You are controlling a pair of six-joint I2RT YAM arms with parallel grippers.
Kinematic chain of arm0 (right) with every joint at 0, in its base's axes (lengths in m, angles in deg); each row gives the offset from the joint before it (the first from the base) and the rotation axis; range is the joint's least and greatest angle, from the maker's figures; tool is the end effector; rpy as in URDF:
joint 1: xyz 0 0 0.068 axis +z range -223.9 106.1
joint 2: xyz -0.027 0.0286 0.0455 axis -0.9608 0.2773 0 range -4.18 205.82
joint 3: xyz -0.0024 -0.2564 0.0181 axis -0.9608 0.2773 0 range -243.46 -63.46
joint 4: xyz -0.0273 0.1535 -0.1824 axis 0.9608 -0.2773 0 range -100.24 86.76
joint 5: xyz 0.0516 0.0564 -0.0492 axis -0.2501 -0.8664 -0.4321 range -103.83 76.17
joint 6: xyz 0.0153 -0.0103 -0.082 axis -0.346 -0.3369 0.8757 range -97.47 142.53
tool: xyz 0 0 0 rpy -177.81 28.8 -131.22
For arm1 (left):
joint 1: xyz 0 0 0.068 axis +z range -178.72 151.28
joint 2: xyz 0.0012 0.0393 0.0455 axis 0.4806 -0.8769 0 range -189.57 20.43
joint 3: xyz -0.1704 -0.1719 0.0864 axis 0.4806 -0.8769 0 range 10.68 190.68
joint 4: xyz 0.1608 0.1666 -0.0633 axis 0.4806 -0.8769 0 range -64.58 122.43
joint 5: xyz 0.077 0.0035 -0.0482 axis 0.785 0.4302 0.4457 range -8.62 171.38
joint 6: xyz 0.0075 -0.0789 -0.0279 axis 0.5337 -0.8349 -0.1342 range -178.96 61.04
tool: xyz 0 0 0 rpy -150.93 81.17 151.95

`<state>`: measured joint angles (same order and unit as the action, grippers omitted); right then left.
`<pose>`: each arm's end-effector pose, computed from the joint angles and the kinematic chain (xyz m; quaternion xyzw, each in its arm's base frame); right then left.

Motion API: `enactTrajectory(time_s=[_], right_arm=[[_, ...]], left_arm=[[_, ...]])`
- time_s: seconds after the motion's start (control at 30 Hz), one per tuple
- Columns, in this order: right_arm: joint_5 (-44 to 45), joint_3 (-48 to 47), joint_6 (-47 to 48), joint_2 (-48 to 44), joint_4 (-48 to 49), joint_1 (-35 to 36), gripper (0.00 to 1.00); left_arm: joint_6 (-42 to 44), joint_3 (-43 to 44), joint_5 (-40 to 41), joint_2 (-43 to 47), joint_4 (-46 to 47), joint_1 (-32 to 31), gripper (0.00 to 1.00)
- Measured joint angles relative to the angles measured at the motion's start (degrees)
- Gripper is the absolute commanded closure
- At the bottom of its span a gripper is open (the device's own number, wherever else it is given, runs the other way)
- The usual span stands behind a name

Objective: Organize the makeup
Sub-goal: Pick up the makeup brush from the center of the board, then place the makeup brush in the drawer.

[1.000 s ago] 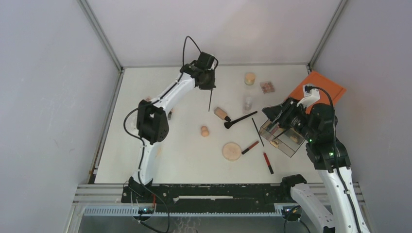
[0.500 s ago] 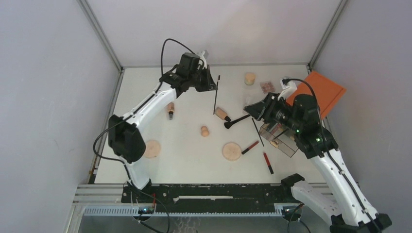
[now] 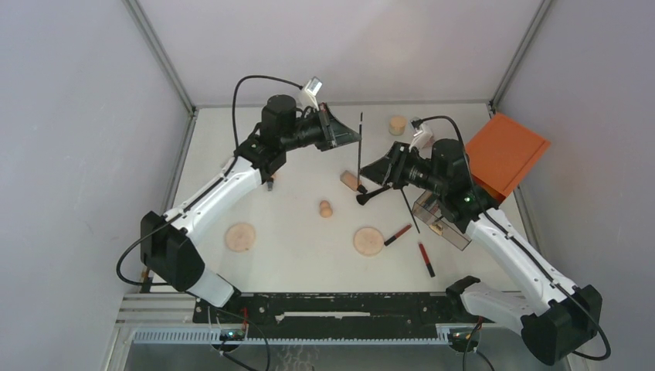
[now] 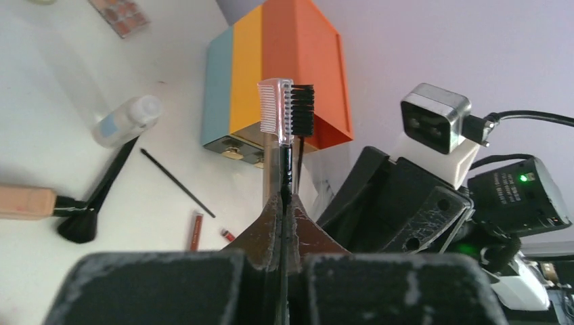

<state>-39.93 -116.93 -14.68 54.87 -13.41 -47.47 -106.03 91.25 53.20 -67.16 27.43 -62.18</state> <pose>0.2132 0.1421 0.3260 -0.0628 0.7861 0.4630 0.4047 0.2920 -0.2347 0.3644 0.0627 0.7667 -0.5388 0.3434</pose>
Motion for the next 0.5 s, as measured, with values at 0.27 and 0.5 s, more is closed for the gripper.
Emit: enactTrajectory(time_s=[0.27,0.5], right_arm=[[-1.01,0.20,-2.80,2.91,7.61,1.09,0.57],[0.11,0.31,-4.79,4.94,10.60,1.11,1.00]], left_arm=[[-3.54,-1.18,-2.67,0.00,4.50,-0.94,1.00],[-4.68,-2.40,-3.63,0.00,6.23,-0.96,0.98]])
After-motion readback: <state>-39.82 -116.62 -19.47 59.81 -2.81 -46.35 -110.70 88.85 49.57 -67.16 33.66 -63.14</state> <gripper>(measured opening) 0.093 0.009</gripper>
